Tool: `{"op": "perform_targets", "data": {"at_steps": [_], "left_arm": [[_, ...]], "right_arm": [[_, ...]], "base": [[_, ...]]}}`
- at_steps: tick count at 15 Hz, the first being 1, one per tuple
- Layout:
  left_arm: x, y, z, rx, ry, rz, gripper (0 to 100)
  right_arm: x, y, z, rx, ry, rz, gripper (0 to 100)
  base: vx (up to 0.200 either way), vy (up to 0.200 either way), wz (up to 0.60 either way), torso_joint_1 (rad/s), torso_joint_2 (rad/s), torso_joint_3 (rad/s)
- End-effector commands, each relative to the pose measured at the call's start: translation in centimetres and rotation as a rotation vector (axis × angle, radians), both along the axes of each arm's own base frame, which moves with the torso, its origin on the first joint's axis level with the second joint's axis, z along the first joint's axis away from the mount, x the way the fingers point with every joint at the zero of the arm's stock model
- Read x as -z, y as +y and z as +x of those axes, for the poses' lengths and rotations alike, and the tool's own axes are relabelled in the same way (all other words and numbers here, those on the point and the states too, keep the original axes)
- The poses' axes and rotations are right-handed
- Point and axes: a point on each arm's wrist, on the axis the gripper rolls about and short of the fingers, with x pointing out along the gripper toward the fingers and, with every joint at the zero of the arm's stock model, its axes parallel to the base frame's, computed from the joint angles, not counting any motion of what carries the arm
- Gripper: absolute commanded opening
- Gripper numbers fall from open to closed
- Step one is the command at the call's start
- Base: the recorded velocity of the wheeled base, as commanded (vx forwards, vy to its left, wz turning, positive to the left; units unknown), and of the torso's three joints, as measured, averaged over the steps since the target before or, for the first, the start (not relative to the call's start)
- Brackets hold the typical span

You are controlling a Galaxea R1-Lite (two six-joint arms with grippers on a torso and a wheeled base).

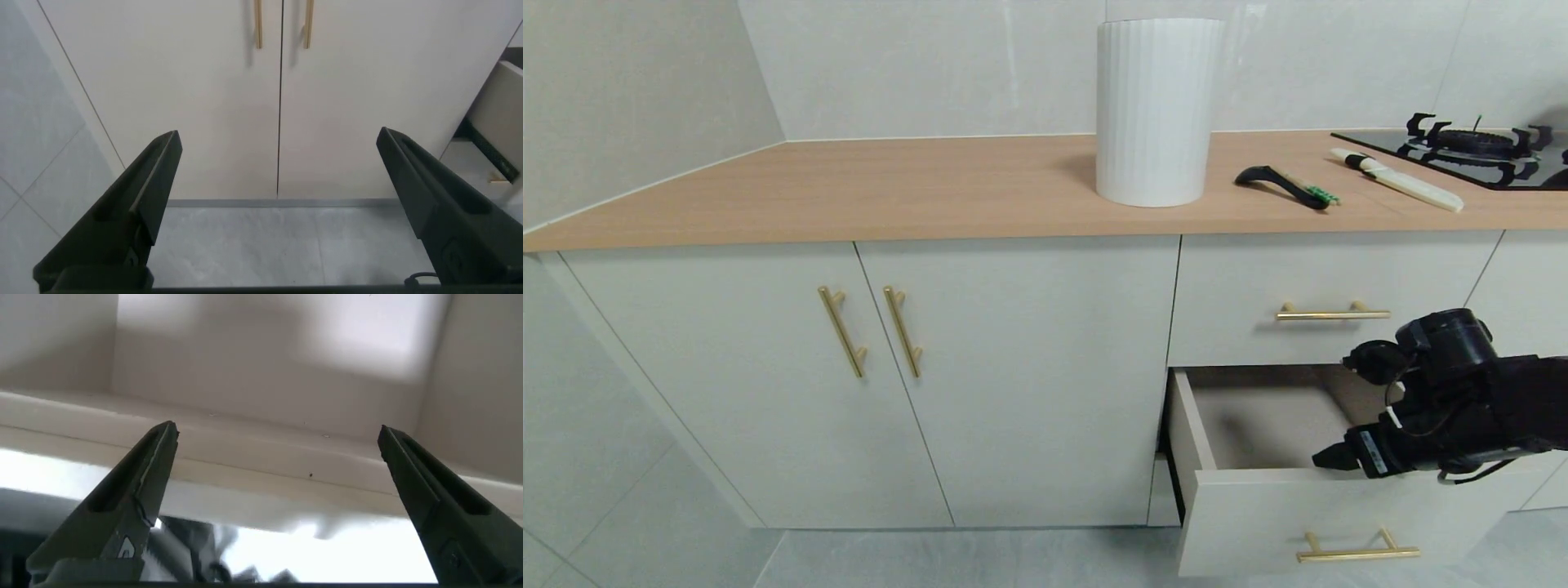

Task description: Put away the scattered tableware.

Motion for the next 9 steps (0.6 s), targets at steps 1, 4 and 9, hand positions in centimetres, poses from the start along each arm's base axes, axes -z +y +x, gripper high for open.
{"op": "perform_targets", "data": {"at_steps": [1, 4, 9], "left_arm": [[0.0, 0.0, 0.0, -0.001, 0.001, 0.000, 100], [0.0, 0.0, 0.0, -0.001, 0.001, 0.000, 100], [0.0, 0.0, 0.0, 0.001, 0.001, 0.000, 100]], "right_arm": [[0.2, -0.2, -2.1, -0.001, 0.029, -0.002, 100], [1.1, -0.5, -5.5, 0.000, 0.090, -0.008, 100], [1.3, -0.4, -9.8, -0.025, 0.106, -0.015, 100]], "base": [[0.000, 0.000, 0.00, 0.000, 0.00, 0.000], [0.000, 0.000, 0.00, 0.000, 0.00, 0.000], [0.000, 0.000, 0.00, 0.000, 0.00, 0.000]]}}
